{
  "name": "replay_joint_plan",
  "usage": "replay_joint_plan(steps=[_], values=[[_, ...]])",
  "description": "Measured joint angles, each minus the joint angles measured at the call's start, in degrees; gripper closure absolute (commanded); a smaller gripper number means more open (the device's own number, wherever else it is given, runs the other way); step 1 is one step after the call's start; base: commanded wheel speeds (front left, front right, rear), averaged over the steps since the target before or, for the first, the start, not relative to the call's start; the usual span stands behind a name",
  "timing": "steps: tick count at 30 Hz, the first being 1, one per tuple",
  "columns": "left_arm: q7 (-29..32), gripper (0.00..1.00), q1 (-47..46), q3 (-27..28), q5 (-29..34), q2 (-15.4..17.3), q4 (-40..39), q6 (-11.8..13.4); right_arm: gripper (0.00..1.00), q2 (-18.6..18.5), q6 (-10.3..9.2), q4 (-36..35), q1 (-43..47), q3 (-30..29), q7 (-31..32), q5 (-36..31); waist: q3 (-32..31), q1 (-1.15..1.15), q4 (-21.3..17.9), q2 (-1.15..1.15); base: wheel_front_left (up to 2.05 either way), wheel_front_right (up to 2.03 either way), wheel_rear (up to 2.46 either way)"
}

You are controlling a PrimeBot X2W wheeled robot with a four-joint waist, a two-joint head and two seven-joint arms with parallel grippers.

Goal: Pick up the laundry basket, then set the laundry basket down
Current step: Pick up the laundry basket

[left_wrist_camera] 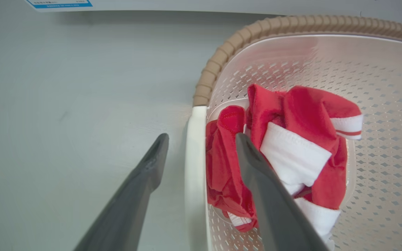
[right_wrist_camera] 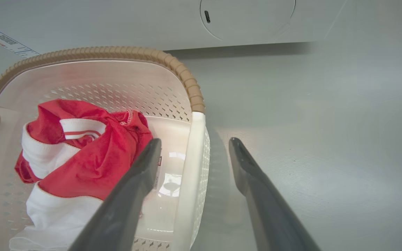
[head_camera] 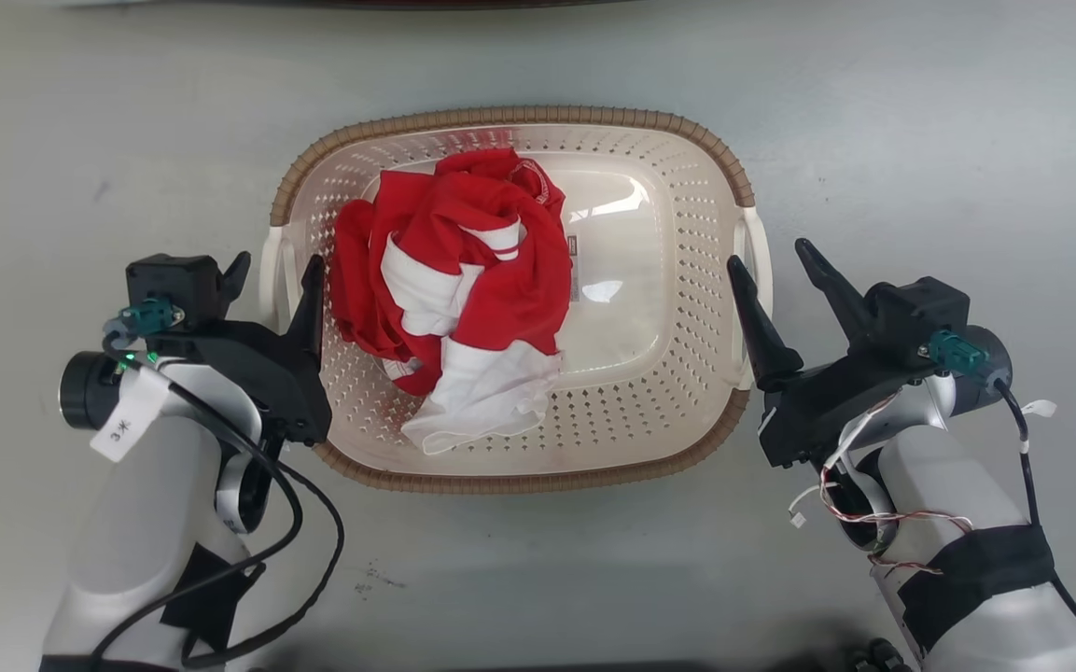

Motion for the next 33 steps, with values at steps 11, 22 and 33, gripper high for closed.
replay_joint_plan(steps=[11,22,33], values=[[-0.7,0.00,-4.2,-0.4,-0.1,0.0,6.9,-1.2,0.00,0.8,0.77,6.3,-3.0,2.0,-0.2,-0.2,2.0,-0.01,0.0,0.00,0.00,0.00,0.00],[-1.6,1.00,-7.2,-0.9,-0.8,-1.3,12.6,-2.9,1.00,1.9,1.12,11.2,-6.0,3.0,0.1,0.0,3.0,-0.02,0.1,-0.02,0.00,0.00,0.00],[-3.6,1.00,-8.7,-0.9,-2.5,-1.8,16.5,-3.6,1.00,1.9,1.54,14.2,-7.2,3.2,-1.1,0.8,2.9,-0.02,0.3,-0.02,0.00,0.00,0.00]])
